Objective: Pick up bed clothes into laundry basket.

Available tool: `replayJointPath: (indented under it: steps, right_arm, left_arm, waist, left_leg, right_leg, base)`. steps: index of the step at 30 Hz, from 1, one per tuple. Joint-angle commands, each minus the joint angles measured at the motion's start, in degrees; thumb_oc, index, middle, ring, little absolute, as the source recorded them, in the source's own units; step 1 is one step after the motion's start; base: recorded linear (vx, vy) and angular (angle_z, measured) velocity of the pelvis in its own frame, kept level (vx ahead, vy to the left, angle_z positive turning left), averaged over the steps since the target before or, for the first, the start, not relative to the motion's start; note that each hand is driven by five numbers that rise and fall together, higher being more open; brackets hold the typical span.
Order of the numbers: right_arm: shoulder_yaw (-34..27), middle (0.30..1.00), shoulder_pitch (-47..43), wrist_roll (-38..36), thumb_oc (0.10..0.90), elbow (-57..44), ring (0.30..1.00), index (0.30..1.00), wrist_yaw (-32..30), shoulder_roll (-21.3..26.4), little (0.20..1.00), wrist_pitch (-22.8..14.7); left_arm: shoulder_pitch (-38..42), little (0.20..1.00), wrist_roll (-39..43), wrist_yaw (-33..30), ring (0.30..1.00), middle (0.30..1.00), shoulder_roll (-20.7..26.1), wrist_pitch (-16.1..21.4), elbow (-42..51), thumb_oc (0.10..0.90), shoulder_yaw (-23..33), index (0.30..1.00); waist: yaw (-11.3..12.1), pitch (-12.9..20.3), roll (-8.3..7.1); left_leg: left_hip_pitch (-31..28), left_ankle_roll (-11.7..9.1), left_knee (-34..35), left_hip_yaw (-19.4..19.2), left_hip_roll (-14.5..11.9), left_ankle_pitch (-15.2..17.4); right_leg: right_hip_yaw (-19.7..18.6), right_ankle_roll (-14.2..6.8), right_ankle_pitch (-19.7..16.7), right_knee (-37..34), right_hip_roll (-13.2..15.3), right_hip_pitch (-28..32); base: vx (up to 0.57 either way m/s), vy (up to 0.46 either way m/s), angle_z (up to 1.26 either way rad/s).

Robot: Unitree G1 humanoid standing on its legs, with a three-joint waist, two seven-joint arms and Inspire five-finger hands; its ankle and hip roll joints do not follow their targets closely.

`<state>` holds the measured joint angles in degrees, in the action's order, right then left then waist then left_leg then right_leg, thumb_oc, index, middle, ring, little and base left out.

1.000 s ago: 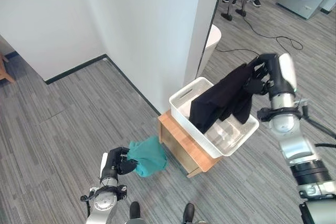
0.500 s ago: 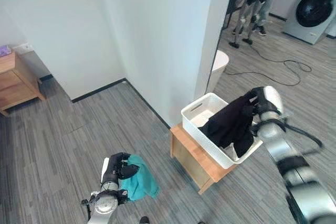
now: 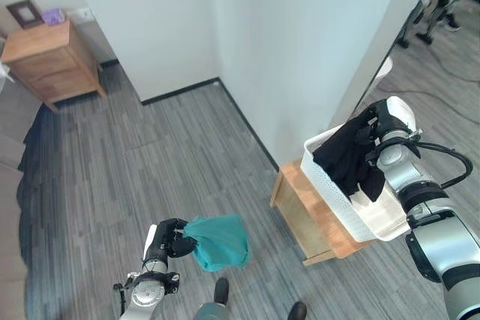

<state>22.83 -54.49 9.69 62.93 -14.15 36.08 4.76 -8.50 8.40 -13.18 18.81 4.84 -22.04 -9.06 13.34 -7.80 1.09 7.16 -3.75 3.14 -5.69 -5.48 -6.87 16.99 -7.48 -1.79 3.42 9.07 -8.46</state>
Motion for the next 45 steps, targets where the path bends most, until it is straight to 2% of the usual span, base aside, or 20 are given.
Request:
replayJointPath:
  steps: [1,4,5,11,19,20,21,24,27,28,30,31,36,40,45]
  right_arm:
    - [4.10,0.300,-15.33,-0.93,0.400,1.90,0.300,0.300,-3.20,6.17,0.300,-2.63]
    - [4.22,0.300,-15.50,-0.97,0.400,2.06,0.300,0.300,-3.18,6.23,0.300,-2.72]
    - [5.13,0.300,-17.44,-1.24,0.400,4.72,0.300,0.300,-3.28,9.18,0.300,-3.03]
    - [7.58,0.300,-19.90,-0.36,0.400,4.60,0.300,0.300,-4.06,13.68,0.300,-3.64]
    - [7.91,0.300,-20.91,-1.17,0.400,5.45,0.300,0.300,-4.74,15.94,0.300,-3.92]
    - [7.33,0.418,-20.79,-1.93,0.478,5.02,0.418,0.418,-5.11,15.79,0.418,-4.13]
    - [7.30,0.900,-20.76,-1.93,0.800,4.99,0.900,0.900,-5.12,15.81,0.900,-4.12]
    - [6.16,0.900,-19.94,-3.80,0.800,2.40,0.900,0.900,-5.64,15.43,0.900,-4.78]
    - [1.92,0.900,-13.70,-4.81,0.800,-9.77,0.900,0.900,-8.37,13.03,0.900,-5.19]
    - [1.45,0.900,-13.04,-4.66,0.800,-10.37,0.900,0.900,-8.44,13.00,0.900,-4.90]
    - [-2.75,0.900,-6.33,-2.12,0.800,-20.97,0.900,0.900,-9.97,11.48,0.900,-4.53]
    - [-3.32,0.900,-5.54,-1.92,0.800,-21.57,0.900,0.900,-9.96,11.42,0.900,-4.28]
    - [-8.40,0.900,1.16,-0.57,0.800,-27.79,0.900,0.900,-10.42,11.02,0.900,-3.56]
    - [-13.73,0.900,8.88,0.87,0.800,-35.74,0.900,0.900,-10.73,9.93,0.900,-3.02]
    - [-24.05,0.900,21.62,3.05,0.800,-47.15,0.900,0.900,-12.44,9.15,0.900,-3.26]
  left_arm:
    - [6.06,0.300,0.53,-1.60,0.300,0.300,4.17,7.39,6.52,0.400,1.08,0.300]
    - [6.17,0.300,0.54,-1.60,0.300,0.300,4.09,7.43,6.46,0.400,1.04,0.300]
    - [6.42,0.300,1.27,-2.03,0.300,0.300,4.03,8.05,5.99,0.400,0.68,0.300]
    - [5.77,0.300,1.86,-2.59,0.300,0.300,2.56,8.37,4.92,0.400,0.43,0.300]
    - [5.26,0.300,2.48,-2.42,0.300,0.300,1.61,8.30,4.62,0.400,-0.59,0.300]
    - [5.49,0.300,2.46,-2.68,0.300,0.300,1.32,8.22,4.60,0.400,-0.60,0.300]
    - [5.51,0.300,2.45,-2.69,0.300,0.300,1.33,8.23,4.58,0.400,-0.62,0.300]
    - [6.50,0.300,2.41,-3.11,0.300,0.300,0.76,8.06,4.26,0.400,-0.82,0.300]
    - [6.65,0.300,2.61,-4.35,0.300,0.300,-0.91,7.14,3.96,0.400,0.47,0.300]
    - [6.52,0.300,2.57,-4.35,0.300,0.300,-0.77,7.10,3.98,0.400,0.44,0.300]
    - [5.44,0.300,2.46,-4.49,0.300,0.300,-1.66,6.30,4.11,0.400,1.78,0.300]
    - [5.24,0.300,2.45,-4.47,0.300,0.300,-1.44,6.26,4.18,0.400,1.69,0.300]
    - [3.95,0.300,2.26,-3.93,0.300,0.300,-1.08,5.39,3.45,0.400,3.54,0.300]
    - [2.64,0.300,1.46,-3.24,0.300,0.300,-1.37,3.88,2.89,0.400,5.49,0.300]
    - [0.17,0.300,0.18,-2.84,0.300,0.300,-2.06,2.25,2.72,0.400,9.13,0.300]
  waist:
    - [1.07,-4.38,-5.18]
    - [0.97,-4.19,-5.14]
    - [0.72,-5.68,-3.22]
    - [-0.33,-6.53,-1.28]
    - [-1.27,-7.32,0.03]
    - [-1.41,-7.42,0.31]
    - [-1.38,-7.40,0.30]
    - [-1.73,-7.52,0.34]
    - [-3.15,-7.67,-0.11]
    - [-3.14,-7.64,-0.22]
    - [-4.18,-7.14,-0.71]
    - [-4.10,-7.10,-0.87]
    - [-4.74,-5.57,-2.27]
    - [-6.13,-3.75,-3.52]
    - [-7.65,-1.41,-4.25]
  left_leg:
    - [-1.74,-2.88,1.86,0.37,1.51,3.58]
    - [-1.42,-2.90,1.86,0.49,1.51,3.50]
    - [1.37,-3.87,1.86,-0.12,1.23,2.39]
    - [4.19,-4.64,1.86,-0.60,1.05,1.53]
    - [4.76,-4.86,1.86,-0.69,0.92,1.32]
    - [4.88,-4.92,1.86,-0.88,0.80,1.28]
    - [4.90,-4.93,1.86,-0.90,0.79,1.29]
    - [4.73,-5.06,1.86,-1.23,0.50,1.36]
    - [3.67,-4.84,1.86,-1.57,-0.03,1.76]
    - [3.57,-4.84,1.86,-1.53,-0.03,1.79]
    - [2.20,-4.44,1.86,-1.36,-0.24,2.49]
    - [2.03,-4.43,1.86,-1.31,-0.24,2.53]
    - [-0.66,-3.85,1.86,-1.25,-0.41,3.66]
    - [-3.47,-3.14,1.86,-1.80,-0.51,5.01]
    - [-6.60,-2.48,1.86,-2.32,-0.46,6.45]
  right_leg:
    - [1.76,-2.49,-2.95,-8.42,-0.50,3.54]
    - [1.87,-2.48,-2.99,-8.42,-0.51,3.29]
    - [2.08,-2.89,-3.32,-8.42,-0.08,0.72]
    - [1.81,-3.00,-3.24,-8.42,-0.05,-2.02]
    - [1.41,-2.98,-3.11,-8.42,-0.09,-2.92]
    - [1.31,-2.99,-2.94,-8.42,-0.22,-3.20]
    - [1.29,-2.98,-2.94,-8.42,-0.23,-3.23]
    - [1.10,-3.00,-2.79,-8.42,-0.44,-3.42]
    - [0.47,-2.70,-2.38,-8.42,-0.92,-2.48]
    - [0.51,-2.70,-2.35,-8.42,-0.93,-2.35]
    - [0.35,-2.37,-1.94,-8.42,-1.17,-0.91]
    - [0.41,-2.38,-1.89,-8.42,-1.16,-0.72]
    - [0.26,-2.13,-1.40,-8.42,-1.34,1.71]
    - [-0.82,-1.90,-1.13,-8.42,-1.66,3.70]
    - [-1.59,-1.81,-0.71,-8.42,-1.77,6.19]
  base:
    - [-0.02,-0.013,0.12]
    - [-0.02,0.004,0.05]
    - [-0.04,0.036,0.03]
    - [0.00,0.003,0.00]
    - [0.01,-0.011,0.00]
    - [0.00,0.000,0.00]
    - [0.03,-0.029,-0.04]
    - [0.03,-0.020,-0.04]
    - [0.02,-0.018,-0.04]
    - [0.02,-0.020,-0.06]
    - [0.05,-0.031,-0.02]
    - [0.05,-0.035,0.02]
    - [0.06,-0.024,0.07]
    - [0.05,0.001,-0.11]
    - [0.06,0.015,0.12]
